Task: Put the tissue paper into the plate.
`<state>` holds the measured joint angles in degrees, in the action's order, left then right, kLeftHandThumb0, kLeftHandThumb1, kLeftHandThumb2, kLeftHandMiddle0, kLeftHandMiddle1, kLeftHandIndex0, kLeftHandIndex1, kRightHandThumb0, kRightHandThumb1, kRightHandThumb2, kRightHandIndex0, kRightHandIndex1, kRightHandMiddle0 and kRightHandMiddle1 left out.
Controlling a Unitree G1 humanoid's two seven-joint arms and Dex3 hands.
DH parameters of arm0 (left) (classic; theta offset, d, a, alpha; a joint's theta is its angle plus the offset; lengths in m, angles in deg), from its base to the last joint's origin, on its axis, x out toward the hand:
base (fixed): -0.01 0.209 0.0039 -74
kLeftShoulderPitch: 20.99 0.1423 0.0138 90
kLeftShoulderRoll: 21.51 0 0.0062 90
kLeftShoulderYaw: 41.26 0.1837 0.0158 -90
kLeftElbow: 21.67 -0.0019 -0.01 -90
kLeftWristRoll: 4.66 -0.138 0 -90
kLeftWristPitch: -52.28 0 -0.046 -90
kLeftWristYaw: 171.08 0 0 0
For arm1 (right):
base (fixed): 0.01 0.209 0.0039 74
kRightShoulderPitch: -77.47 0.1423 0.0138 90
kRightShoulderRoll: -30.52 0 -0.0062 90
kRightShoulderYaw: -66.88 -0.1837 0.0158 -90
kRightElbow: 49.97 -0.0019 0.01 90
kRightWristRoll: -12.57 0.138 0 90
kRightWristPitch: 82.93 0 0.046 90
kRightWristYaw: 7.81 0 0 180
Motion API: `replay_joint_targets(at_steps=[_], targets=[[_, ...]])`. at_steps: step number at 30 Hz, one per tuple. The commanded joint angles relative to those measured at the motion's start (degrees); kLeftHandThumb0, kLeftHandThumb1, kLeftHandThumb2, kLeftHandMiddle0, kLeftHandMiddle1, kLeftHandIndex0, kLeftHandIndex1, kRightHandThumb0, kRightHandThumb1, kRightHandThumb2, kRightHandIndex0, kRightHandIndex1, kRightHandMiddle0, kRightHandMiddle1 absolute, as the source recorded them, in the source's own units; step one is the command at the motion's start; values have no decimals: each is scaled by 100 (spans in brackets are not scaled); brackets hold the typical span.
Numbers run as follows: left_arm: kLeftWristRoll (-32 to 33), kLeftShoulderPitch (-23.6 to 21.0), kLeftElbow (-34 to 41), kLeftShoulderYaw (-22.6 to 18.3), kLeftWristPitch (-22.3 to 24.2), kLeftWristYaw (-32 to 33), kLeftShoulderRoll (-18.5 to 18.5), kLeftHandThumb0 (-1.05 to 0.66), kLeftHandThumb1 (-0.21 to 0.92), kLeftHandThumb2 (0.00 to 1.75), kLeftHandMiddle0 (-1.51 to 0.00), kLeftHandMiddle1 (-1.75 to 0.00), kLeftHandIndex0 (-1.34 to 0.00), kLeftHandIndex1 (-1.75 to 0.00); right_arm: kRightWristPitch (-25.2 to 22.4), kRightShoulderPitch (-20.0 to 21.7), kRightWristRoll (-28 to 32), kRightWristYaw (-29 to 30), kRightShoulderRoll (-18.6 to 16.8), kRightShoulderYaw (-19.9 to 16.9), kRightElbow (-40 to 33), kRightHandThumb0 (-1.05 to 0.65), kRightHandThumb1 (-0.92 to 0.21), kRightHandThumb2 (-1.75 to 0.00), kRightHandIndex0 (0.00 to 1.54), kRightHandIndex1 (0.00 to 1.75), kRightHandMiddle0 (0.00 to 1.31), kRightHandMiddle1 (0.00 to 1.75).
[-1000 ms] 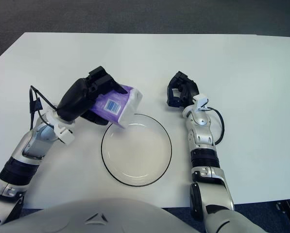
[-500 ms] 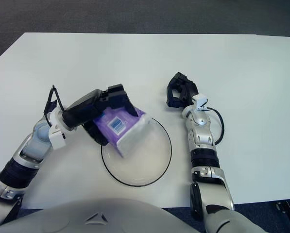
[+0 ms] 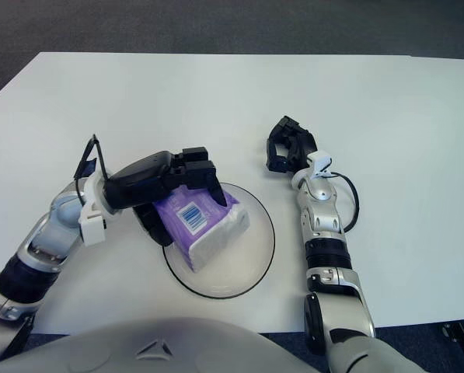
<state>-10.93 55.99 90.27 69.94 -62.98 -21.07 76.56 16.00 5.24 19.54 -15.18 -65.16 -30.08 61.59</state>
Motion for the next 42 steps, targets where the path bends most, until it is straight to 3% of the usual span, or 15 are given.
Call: replay_joint_targets(at_steps=[1, 15, 17, 19, 25, 29, 31, 33, 34, 37, 42], targets=[[-91, -63, -89, 61, -178, -6, -97, 51, 21, 145, -69, -175, -83, -175, -125, -753, -79, 70, -333, 135, 341, -47, -36, -127, 131, 175, 58, 175], [-606, 43, -343, 58, -734, 452, -611, 51, 21, 145, -69, -175, -81, -175, -219, -763, -89, 74, -349, 146, 280, -47, -36, -127, 130, 175, 58, 175], [-736, -28, -483, 35, -881, 574, -703, 25, 13, 150, -76, -175, -75, -163, -223, -759, -81, 63, -347, 143, 284, -47, -36, -127, 130, 175, 58, 175], [-877, -77, -605, 13, -1028, 700, -783, 10, 18, 147, -65, -175, -64, -170, -227, -756, -74, 53, -346, 141, 288, -47, -36, -127, 130, 175, 58, 175], [-1229, -115, -858, -24, -1367, 969, -879, 0, 24, 141, -56, -175, -55, -174, -209, -744, -24, 9, -353, 117, 322, -47, -36, -127, 130, 175, 58, 175], [-1426, -110, -978, -25, -1531, 1059, -850, 0, 42, 117, -48, -175, -42, -166, -171, -730, 6, -12, -362, 95, 387, -47, -36, -127, 130, 175, 58, 175], [-1550, -96, -981, -40, -1588, 1086, -808, -22, 62, 89, -31, -161, -36, -168, -139, -709, 13, -24, -363, 80, 452, -47, -36, -127, 130, 175, 58, 175], [-1687, -87, -954, -56, -1615, 1088, -759, -51, 77, 79, -21, -137, -19, -156, -91, -668, 22, -43, -357, 59, 559, -47, -35, -127, 130, 175, 58, 175], [-1740, -89, -943, -60, -1620, 1084, -740, -64, 82, 84, -16, -115, -12, -139, -68, -647, 24, -53, -353, 50, 608, -47, -35, -127, 130, 175, 59, 175], [-1854, -97, -898, -53, -1638, 1037, -650, -81, 89, 95, -12, -87, -4, -115, -52, -600, 61, -84, -358, 15, 696, -47, -34, -129, 132, 175, 59, 175], [-2001, -110, -906, -42, -1733, 1068, -556, -95, 92, 114, -8, -66, -1, -87, 23, -492, 61, -53, -351, -2, 880, -48, -32, -132, 134, 175, 62, 175]])
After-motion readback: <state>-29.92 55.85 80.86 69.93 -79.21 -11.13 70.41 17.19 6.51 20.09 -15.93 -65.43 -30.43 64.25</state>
